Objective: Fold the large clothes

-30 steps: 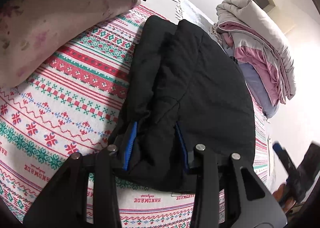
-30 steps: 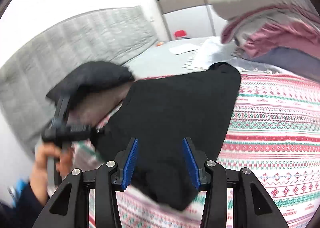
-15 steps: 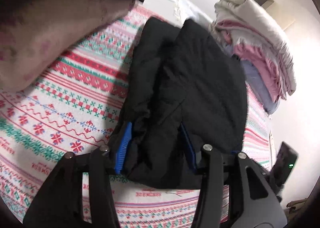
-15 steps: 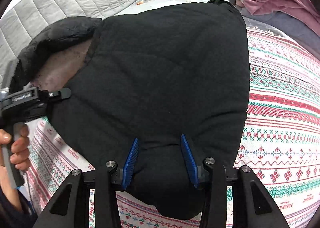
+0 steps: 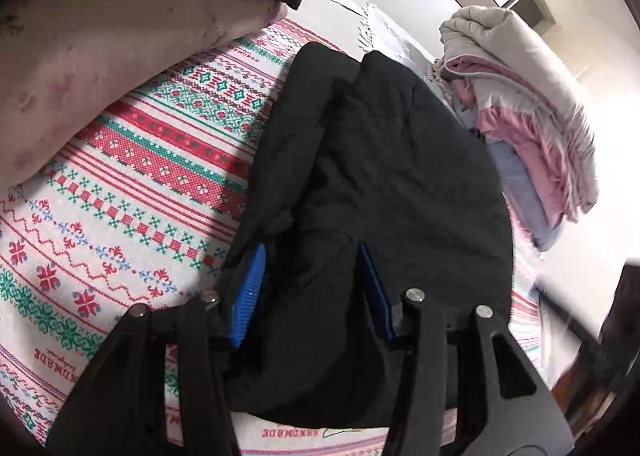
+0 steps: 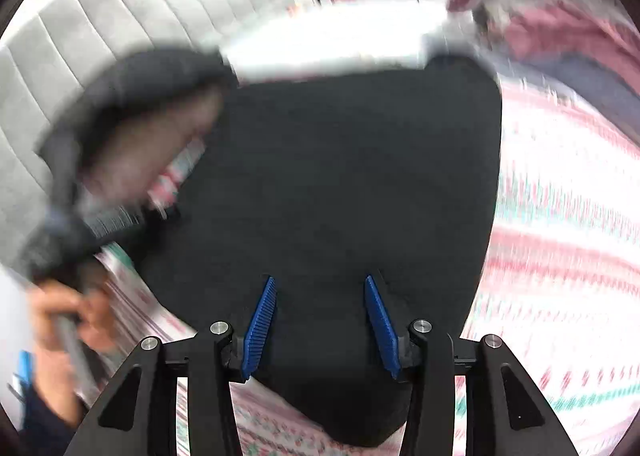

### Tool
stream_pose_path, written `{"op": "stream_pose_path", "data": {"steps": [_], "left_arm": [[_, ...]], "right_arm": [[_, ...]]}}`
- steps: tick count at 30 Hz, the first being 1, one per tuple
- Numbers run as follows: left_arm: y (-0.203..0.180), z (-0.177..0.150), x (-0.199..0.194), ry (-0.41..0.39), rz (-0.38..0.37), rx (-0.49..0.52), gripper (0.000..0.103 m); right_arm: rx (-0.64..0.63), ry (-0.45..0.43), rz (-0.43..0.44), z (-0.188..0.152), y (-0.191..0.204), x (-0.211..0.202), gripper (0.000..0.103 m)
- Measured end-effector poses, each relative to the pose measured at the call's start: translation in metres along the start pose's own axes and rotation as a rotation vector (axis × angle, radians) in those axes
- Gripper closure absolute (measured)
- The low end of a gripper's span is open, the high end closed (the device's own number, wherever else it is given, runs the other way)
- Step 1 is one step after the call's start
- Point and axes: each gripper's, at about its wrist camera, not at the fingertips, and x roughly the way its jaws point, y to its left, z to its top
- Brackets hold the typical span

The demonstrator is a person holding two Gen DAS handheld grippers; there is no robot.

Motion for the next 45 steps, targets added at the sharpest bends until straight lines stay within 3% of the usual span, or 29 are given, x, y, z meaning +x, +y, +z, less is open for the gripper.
{"op": "stream_pose_path", "data": {"steps": [3, 7, 9, 12, 14, 17, 20, 23, 25, 27, 30, 32, 35, 37, 39, 42, 44, 45], "left_arm": [[-0.004, -0.002, 0.001, -0.006, 0.014, 0.02, 0.053], [-0.005, -0.003, 0.002, -0.001, 0.021, 0.028, 0.053], [-0.006, -0.003, 0.003, 0.003, 0.024, 0.031, 0.053], [-0.007, -0.002, 0.003, 0.004, 0.03, 0.038, 0.052], [-0.008, -0.001, 0.006, 0.005, 0.039, 0.04, 0.052], [-0.008, -0.002, 0.006, 0.003, 0.042, 0.049, 0.052], [-0.005, -0.002, 0.006, 0.005, 0.022, 0.038, 0.052], [-0.004, -0.003, 0.005, 0.006, 0.022, 0.039, 0.052], [-0.006, -0.003, 0.004, 0.002, 0.034, 0.049, 0.052], [-0.008, -0.004, 0.004, 0.0, 0.044, 0.056, 0.051], [-0.012, -0.006, 0.004, -0.012, 0.072, 0.072, 0.051], [-0.011, -0.007, 0.003, -0.015, 0.065, 0.067, 0.051], [-0.005, -0.008, -0.007, -0.001, 0.028, 0.036, 0.049], [-0.004, -0.01, -0.02, 0.004, 0.037, 0.007, 0.045], [-0.005, -0.015, -0.033, -0.016, 0.057, -0.007, 0.039], [0.002, -0.02, -0.044, -0.023, 0.077, -0.038, 0.027], [0.018, -0.022, -0.042, 0.02, 0.087, -0.12, 0.023], [0.029, -0.023, -0.041, 0.039, 0.058, -0.189, 0.023]], "right_arm": [[0.064, -0.084, -0.063, 0.06, -0.026, -0.002, 0.052], [0.283, 0.019, -0.007, 0.118, -0.087, 0.061, 0.052], [0.318, 0.088, -0.033, 0.123, -0.102, 0.101, 0.052], [0.26, 0.19, -0.094, 0.097, -0.104, 0.168, 0.051], [0.223, 0.152, -0.153, 0.094, -0.093, 0.176, 0.051], [0.162, 0.184, -0.216, 0.101, -0.081, 0.17, 0.051], [0.138, 0.131, -0.241, 0.099, -0.064, 0.136, 0.051], [0.117, 0.028, -0.104, 0.074, -0.038, 0.085, 0.051], [0.097, 0.054, -0.053, 0.044, -0.019, 0.076, 0.05], [0.094, 0.092, -0.088, 0.019, -0.017, 0.092, 0.05], [0.11, 0.122, -0.108, 0.012, -0.023, 0.118, 0.05], [0.081, 0.159, -0.148, 0.021, -0.016, 0.121, 0.05], [0.009, 0.146, -0.226, 0.019, 0.005, 0.096, 0.048], [0.063, 0.079, -0.113, -0.002, 0.009, 0.054, 0.042], [0.097, 0.045, -0.045, -0.026, 0.002, 0.027, 0.029], [0.194, 0.02, -0.048, -0.055, -0.027, 0.011, 0.027], [0.351, -0.011, 0.027, -0.078, -0.058, 0.003, 0.026], [0.421, -0.026, 0.068, -0.084, -0.072, 0.002, 0.025]]}}
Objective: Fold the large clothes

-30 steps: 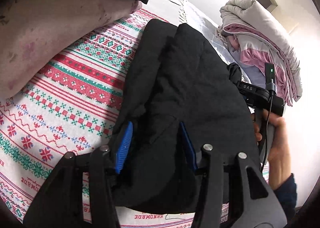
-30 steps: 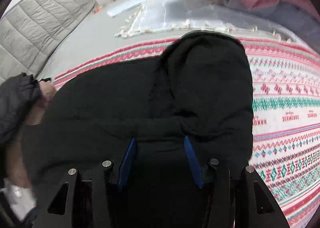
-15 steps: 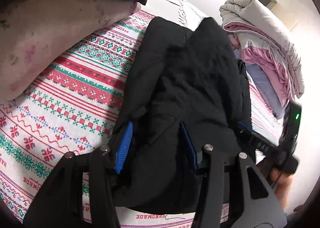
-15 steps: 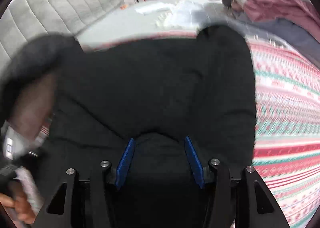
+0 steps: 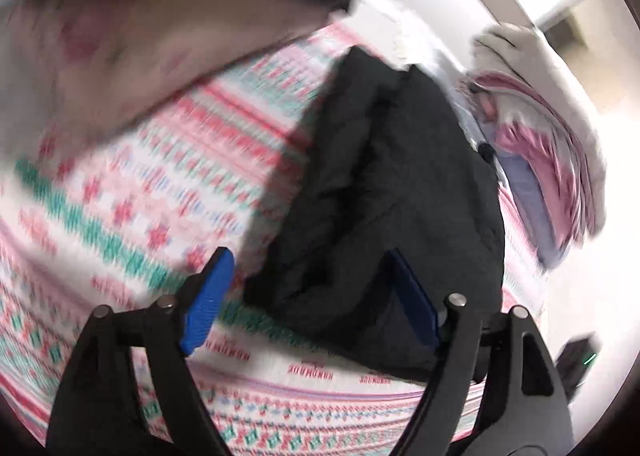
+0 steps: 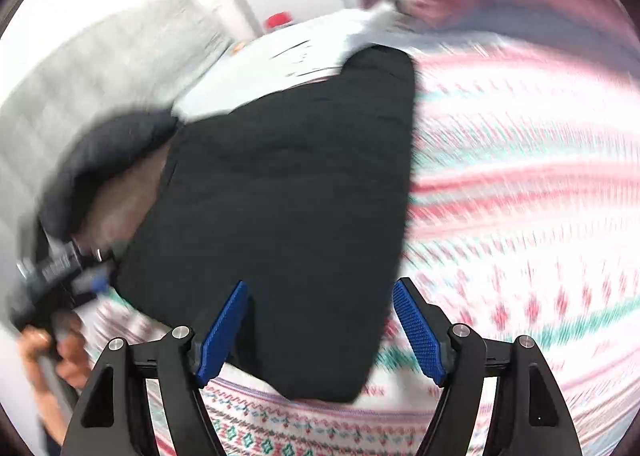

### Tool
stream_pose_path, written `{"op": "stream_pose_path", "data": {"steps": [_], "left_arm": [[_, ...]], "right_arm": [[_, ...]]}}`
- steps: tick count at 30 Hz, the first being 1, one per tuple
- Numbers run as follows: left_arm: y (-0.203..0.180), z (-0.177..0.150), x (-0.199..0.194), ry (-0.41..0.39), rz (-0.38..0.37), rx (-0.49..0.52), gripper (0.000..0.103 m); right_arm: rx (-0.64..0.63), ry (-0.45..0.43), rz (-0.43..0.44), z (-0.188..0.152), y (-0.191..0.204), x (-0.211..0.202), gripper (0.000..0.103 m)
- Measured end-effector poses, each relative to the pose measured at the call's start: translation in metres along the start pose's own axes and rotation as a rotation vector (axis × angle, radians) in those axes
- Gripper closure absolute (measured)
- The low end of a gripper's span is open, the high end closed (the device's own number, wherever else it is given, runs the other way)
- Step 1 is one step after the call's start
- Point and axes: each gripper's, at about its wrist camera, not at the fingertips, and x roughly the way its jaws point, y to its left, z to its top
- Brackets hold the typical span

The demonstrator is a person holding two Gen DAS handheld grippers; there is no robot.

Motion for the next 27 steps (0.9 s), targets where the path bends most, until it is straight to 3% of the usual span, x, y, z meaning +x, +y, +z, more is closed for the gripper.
{"op": "stream_pose_path", "data": {"steps": [3, 9, 14, 19, 22, 27], "left_arm": [[0.007, 0.002, 0.001, 0.017, -0.044, -0.049, 0.023], [0.001, -0.004, 0.007, -0.02, 0.044, 0.026, 0.011], [0.011, -0.003, 0.03, 0.01, 0.016, -0.002, 0.005], [-0.001, -0.01, 0.03, -0.019, 0.025, 0.039, 0.005], [-0.009, -0.015, 0.042, 0.02, 0.003, 0.058, 0.005], [-0.022, -0.016, 0.047, 0.008, 0.041, 0.107, 0.006]], "right_arm": [[0.15, 0.021, 0.094, 0.004, -0.031, 0.003, 0.025], [0.132, 0.039, 0.161, 0.014, -0.026, 0.009, 0.025], [0.151, 0.079, 0.178, 0.003, -0.032, 0.011, 0.025], [0.237, 0.068, 0.256, 0.006, -0.05, 0.013, 0.025], [0.295, 0.062, 0.273, 0.006, -0.061, 0.018, 0.025], [0.326, 0.059, 0.314, 0.005, -0.06, 0.023, 0.025]]}}
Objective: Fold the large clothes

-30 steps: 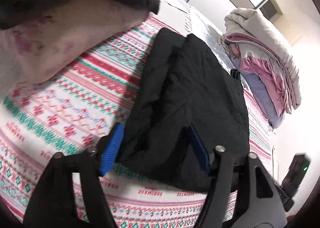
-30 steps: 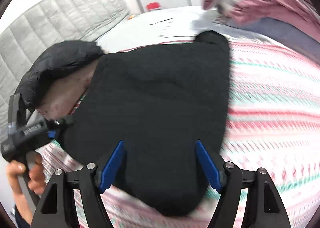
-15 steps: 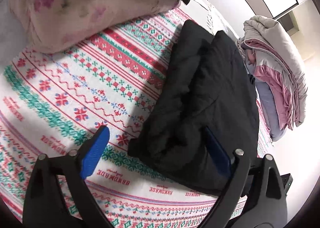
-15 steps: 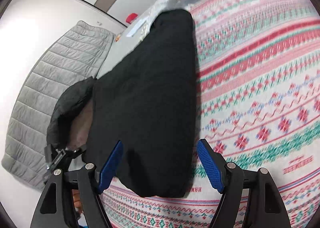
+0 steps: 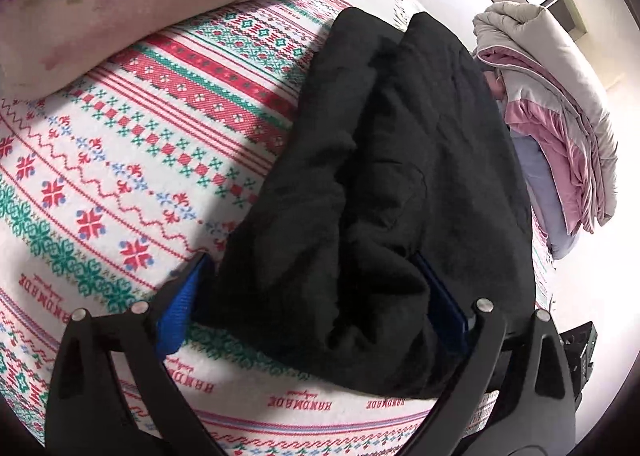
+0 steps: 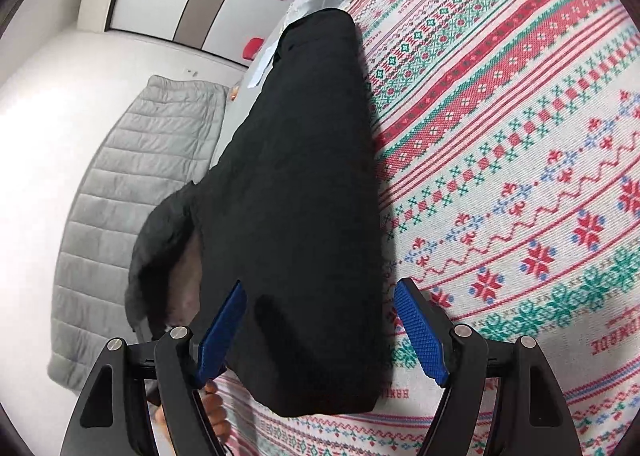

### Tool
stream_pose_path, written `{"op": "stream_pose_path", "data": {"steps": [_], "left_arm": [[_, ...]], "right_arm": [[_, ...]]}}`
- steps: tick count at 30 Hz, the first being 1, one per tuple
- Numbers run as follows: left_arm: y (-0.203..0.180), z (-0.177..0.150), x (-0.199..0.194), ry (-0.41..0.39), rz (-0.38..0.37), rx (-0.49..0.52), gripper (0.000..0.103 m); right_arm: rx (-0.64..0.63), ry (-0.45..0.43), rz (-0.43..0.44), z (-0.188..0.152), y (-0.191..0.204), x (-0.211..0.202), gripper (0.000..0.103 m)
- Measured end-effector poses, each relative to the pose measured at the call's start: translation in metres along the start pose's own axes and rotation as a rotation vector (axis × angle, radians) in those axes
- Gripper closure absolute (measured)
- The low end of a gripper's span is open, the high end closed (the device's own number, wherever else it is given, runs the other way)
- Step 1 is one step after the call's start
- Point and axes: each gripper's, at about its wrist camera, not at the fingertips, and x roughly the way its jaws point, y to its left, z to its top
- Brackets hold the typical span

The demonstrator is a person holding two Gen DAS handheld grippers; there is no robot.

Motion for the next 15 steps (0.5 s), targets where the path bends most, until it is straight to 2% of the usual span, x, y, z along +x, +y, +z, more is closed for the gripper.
{"op": "stream_pose_path", "data": {"steps": [9, 15], "left_arm": [[-0.006, 0.003, 0.001, -0.017, -0.007, 0.024, 0.021], [-0.006, 0.008, 0.007, -0.017, -0.028, 0.0, 0.018]], "right_arm": [[-0.001, -0.017, -0.01, 0.004, 0.007, 0.025, 0.018], [-0.022, -0.01, -0.028, 0.006, 0.01, 0.04, 0.014]]}}
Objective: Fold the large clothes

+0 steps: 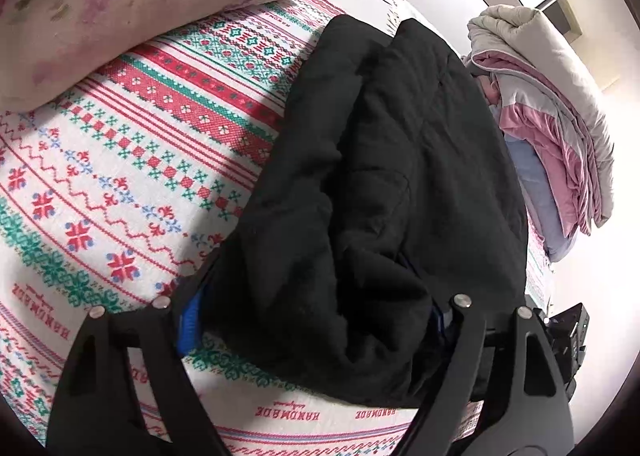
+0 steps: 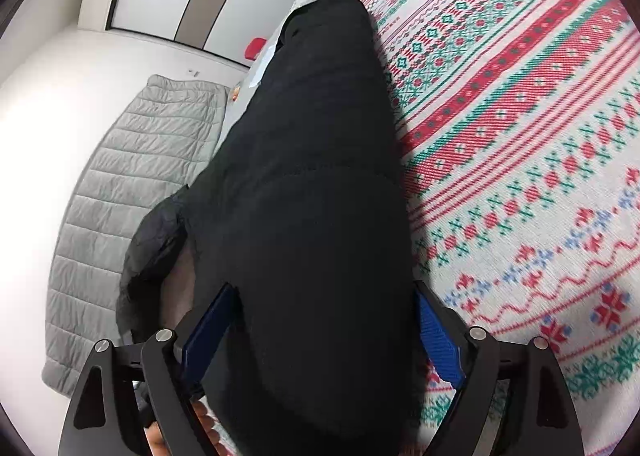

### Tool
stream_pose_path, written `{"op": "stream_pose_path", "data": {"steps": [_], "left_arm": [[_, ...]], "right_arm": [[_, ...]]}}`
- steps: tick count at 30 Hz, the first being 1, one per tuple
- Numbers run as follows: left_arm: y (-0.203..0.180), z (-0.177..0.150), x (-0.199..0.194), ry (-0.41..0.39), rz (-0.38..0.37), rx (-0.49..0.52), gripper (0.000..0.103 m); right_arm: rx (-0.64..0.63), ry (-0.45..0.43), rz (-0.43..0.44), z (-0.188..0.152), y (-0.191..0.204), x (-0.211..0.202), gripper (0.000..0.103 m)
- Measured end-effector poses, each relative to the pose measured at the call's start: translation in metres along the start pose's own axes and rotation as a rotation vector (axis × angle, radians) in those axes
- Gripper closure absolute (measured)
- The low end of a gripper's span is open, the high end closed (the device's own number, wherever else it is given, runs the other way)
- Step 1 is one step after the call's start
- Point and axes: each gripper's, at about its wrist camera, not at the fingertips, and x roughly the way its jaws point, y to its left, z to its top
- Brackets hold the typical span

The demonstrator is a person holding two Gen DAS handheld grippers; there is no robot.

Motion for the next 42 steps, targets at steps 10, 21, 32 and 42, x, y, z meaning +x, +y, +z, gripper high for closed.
{"op": "stream_pose_path", "data": {"steps": [10, 21, 32, 42], "left_arm": [[-0.025, 0.002, -0.009, -0.083, 0.022, 0.096, 0.055], [-0.055, -0.009, -0.021, -0.138, -0.103, 0.121, 0.064], [-0.258, -0.099, 0.026, -0.081, -0.418, 0.321, 0.064], [-0.445, -0.265, 0.124, 0.209, -0.571, 0.551, 0.06]], "right_arm": [[-0.256, -0.048, -0.198, -0.008, 0.047, 0.002, 0.042], [-0.605, -0.194, -0.389, -0.026, 0.115, -0.032, 0.06], [-0.727, -0.352, -0.546, 0.053, 0.081, -0.209, 0.061], [-0.306, -0.45, -0.671, 0.143, -0.123, -0.437, 0.057]]}}
